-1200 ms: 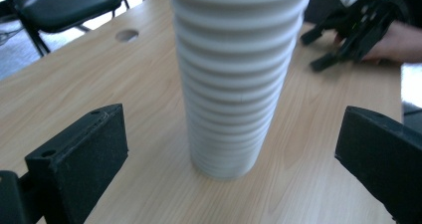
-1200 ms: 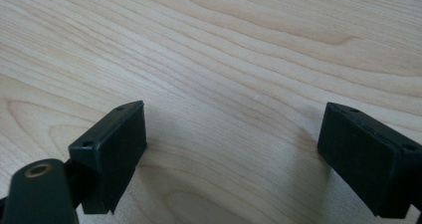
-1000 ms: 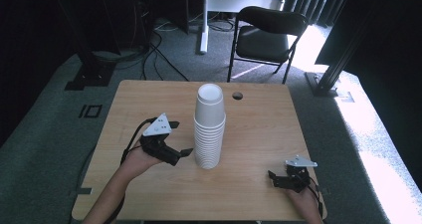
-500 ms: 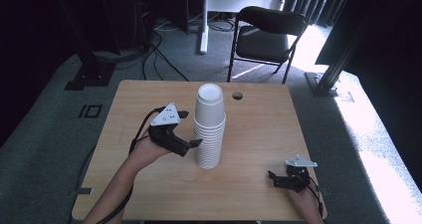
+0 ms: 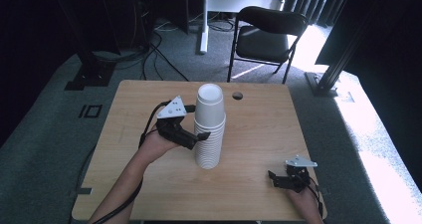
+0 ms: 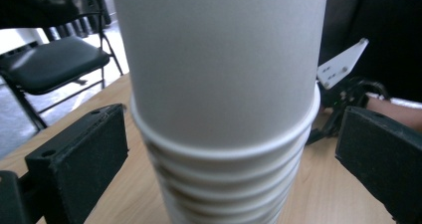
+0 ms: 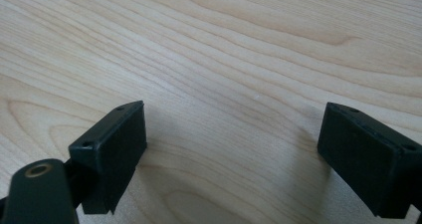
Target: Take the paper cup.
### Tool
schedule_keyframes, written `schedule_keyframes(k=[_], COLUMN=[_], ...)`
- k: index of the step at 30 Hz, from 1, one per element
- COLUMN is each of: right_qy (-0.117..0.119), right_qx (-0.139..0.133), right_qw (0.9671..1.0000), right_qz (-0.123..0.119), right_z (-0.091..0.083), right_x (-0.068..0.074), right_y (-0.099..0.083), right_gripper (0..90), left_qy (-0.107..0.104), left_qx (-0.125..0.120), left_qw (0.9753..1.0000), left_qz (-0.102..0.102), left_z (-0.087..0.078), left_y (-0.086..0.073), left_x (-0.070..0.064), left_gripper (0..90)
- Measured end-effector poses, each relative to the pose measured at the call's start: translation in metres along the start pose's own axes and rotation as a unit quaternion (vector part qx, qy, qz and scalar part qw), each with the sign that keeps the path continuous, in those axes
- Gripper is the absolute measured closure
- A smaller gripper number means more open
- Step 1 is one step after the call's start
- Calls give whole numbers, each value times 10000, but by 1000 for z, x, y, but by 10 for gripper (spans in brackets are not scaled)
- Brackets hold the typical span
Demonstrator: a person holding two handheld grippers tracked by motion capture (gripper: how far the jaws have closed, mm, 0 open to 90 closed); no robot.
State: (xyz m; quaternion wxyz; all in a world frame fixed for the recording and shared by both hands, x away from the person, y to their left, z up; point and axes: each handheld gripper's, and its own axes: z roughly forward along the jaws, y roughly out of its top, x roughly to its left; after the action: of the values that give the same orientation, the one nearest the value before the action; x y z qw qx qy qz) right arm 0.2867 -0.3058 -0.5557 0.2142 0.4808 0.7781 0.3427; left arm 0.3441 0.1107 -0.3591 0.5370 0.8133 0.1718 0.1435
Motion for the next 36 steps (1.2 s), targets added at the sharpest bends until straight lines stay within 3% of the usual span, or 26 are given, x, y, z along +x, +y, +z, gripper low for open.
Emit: schedule_keyframes(k=[16, 19, 24, 28, 36], right_qy=[104, 133, 186, 363, 586], right_qx=[93, 131, 195, 16, -322], right_qw=[9998, 9994, 9989, 9989, 9970], right_qz=[-111, -291, -379, -284, -387], right_z=[0, -1, -1, -4, -20], right_x=[0, 2, 9, 11, 18], right_y=[2, 4, 8, 16, 41], right_gripper=[113, 126, 128, 136, 138], left_qy=[-179, -204, -238, -233, -232], left_qx=[-231, -200, -175, -189, -152], left_qw=[9993, 9993, 9994, 9994, 9994], left_qz=[-237, -238, -180, -190, -187], left_z=[19, 22, 25, 24, 24], left_y=[-9, -9, -9, -10, -9], left_x=[8, 9, 8, 8, 8], left_gripper=[2, 2, 24, 33, 42])
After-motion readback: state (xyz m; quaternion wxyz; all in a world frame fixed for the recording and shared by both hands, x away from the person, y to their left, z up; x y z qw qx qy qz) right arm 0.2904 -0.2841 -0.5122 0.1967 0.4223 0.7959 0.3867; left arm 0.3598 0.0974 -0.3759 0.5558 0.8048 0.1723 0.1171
